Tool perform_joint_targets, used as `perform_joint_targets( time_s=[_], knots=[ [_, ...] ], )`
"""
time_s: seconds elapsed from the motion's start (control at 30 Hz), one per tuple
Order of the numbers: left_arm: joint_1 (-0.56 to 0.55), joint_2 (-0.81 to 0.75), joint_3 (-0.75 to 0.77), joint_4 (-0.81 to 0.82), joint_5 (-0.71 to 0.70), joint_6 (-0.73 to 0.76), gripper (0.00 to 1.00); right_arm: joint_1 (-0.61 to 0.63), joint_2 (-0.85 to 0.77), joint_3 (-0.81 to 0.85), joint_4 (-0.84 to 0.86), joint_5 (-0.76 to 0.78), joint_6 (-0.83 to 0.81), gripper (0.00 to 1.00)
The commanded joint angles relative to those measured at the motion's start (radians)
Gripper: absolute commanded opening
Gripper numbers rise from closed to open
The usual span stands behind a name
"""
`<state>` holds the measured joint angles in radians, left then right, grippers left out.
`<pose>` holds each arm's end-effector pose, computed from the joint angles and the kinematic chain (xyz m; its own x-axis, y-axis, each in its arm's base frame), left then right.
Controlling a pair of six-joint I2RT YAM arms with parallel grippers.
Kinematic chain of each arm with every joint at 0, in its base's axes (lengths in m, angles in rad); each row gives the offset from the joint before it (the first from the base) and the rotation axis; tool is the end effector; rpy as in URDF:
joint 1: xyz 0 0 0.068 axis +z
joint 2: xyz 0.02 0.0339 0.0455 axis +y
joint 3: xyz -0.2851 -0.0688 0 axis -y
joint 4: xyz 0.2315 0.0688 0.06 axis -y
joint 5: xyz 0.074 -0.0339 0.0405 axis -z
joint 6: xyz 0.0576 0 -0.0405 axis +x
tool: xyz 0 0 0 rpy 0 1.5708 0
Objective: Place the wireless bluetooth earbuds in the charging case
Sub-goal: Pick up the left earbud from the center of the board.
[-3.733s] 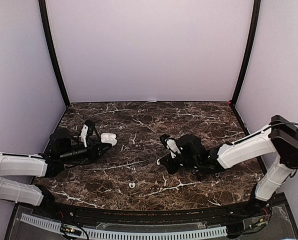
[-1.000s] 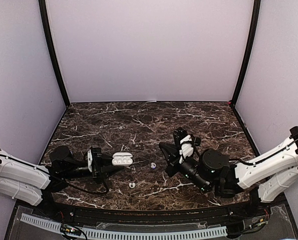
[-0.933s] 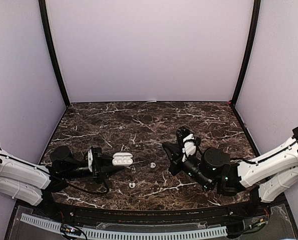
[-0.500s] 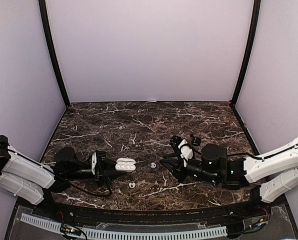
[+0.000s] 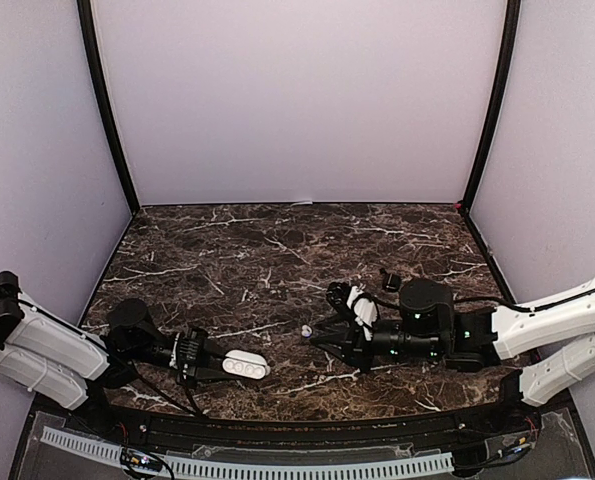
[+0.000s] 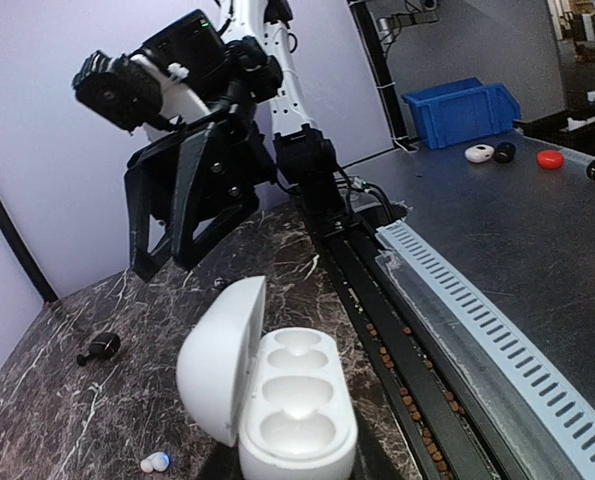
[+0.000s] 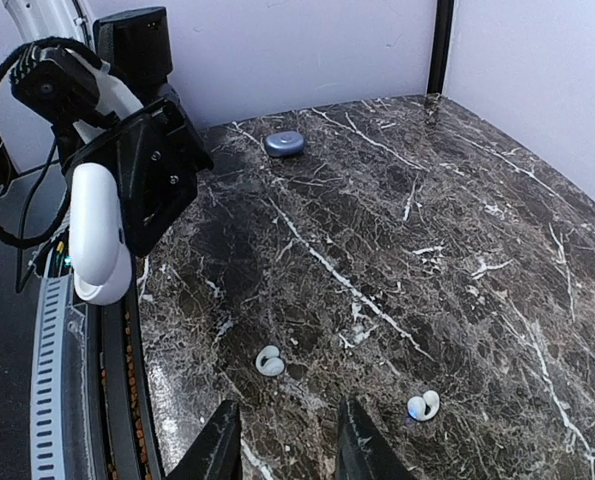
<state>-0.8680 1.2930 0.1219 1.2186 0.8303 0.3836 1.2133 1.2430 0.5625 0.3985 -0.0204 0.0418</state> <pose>0.0968 -0.1800 0.2031 0.3995 -0.0809 -0.9132 0.9078 -0.1038 0.4063 0.0942 0.2555 0.2478 -0.1367 -0.2466 -0.9594 -0.9385 0.3421 0.0458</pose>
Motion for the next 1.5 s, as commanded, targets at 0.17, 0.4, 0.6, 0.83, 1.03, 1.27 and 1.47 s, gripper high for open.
perform_joint_targets(
  time_s=[0.17, 0.4, 0.6, 0.83, 1.03, 1.27, 1.47],
  knots=[
    [0.000, 0.021, -0.013, -0.006, 0.119, 0.098, 0.00, -0.044, 0.067, 0.037, -0.041, -0.110, -0.005, 0.32],
    [0.000, 0.073, 0.014, -0.053, 0.142, 0.139, 0.00, -0.086, 0.105, 0.042, -0.047, -0.166, -0.011, 0.32],
    [0.000, 0.104, 0.022, -0.044, 0.118, 0.148, 0.00, -0.147, 0.157, 0.067, -0.082, -0.209, 0.009, 0.31],
    [0.001, 0.157, -0.019, 0.134, 0.080, 0.070, 0.00, -0.178, 0.175, 0.060, -0.047, -0.150, 0.035, 0.30],
    [0.009, 0.204, -0.063, 0.295, 0.014, 0.001, 0.00, -0.257, 0.133, 0.000, 0.051, 0.127, 0.151, 0.31],
    [0.038, 0.217, -0.062, 0.388, 0.039, -0.076, 0.00, -0.489, -0.109, -0.122, 0.155, 0.351, 0.078, 0.56],
    [0.052, 0.136, -0.055, 0.287, 0.042, -0.095, 0.00, -0.643, -0.205, -0.243, 0.296, 0.402, -0.115, 0.73]
  ],
)
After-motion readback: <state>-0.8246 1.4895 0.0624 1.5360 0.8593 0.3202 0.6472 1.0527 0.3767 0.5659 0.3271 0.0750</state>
